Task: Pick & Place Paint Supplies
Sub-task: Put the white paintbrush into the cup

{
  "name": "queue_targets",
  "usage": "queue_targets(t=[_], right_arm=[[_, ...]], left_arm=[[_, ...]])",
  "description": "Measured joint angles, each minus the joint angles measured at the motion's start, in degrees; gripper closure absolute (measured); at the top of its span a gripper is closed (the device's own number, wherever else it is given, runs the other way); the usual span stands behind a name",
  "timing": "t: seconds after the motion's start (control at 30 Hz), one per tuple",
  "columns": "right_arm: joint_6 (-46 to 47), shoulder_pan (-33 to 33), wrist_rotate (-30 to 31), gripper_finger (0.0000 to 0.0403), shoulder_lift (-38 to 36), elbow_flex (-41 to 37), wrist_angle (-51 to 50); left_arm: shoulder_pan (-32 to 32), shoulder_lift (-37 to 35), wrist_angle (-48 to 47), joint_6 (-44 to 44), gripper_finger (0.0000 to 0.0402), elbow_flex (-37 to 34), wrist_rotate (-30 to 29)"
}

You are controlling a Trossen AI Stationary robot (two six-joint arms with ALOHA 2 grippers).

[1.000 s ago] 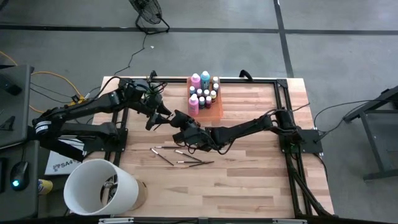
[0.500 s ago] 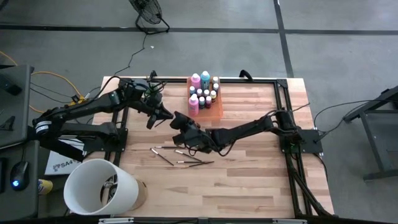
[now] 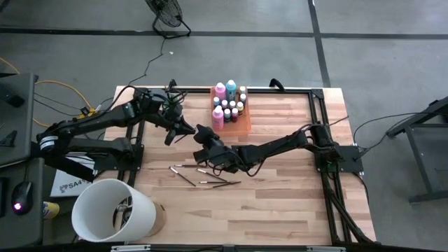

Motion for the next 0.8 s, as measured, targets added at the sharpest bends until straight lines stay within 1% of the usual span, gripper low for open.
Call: queue_targets(t=[0.07,0.2,0.3,0.4,0.5,0.57,0.67,0.73,0.8], right_arm=[[1.39,0.0,0.67,0.0344,0.0,0.0,0.33],[3.89,0.09,1.19,0.0272,0.0,-0.01,0.3],[6.8,0.36,4.36,0.0221,0.0,-0.02,-0.09],[11.09,0.44,9.87,0.0187,0.0,-0.01,-0.96],[19.84,0.72,10.7,0.017,-1.56,-0.48,-6.06],[29.79,0.72,10.05,0.0167,-2.71,-0.31,-10.23],[50.33,0.29,7.99,0.0168,-5.44,-0.46,-26.63],[66.71,-0.27,3.96,0.0171,-7.74,-0.59,-40.44],[82.57,-1.19,-0.33,0.0171,-9.14,-0.59,-51.03]], left_arm=[[-0.02,0.0,-0.02,0.0,0.0392,0.0,0.04],[-0.02,0.0,-0.12,0.0,0.0392,0.0,0.0],[-0.02,0.0,-0.15,0.69,0.0392,0.0,-0.11],[-0.02,0.0,-0.2,1.5,0.0392,0.0,-2.21],[-0.02,-0.13,0.01,2.83,0.0392,0.0,-5.12],[-0.02,-0.56,0.18,3.4,0.0392,0.0,-8.71],[-0.04,-1.75,0.18,5.45,0.0392,0.0,-17.38],[0.0,-3.01,0.53,5.62,0.0392,-0.04,-22.06],[-0.02,-4.19,2.32,5.6,0.0392,-0.05,-27.37]])
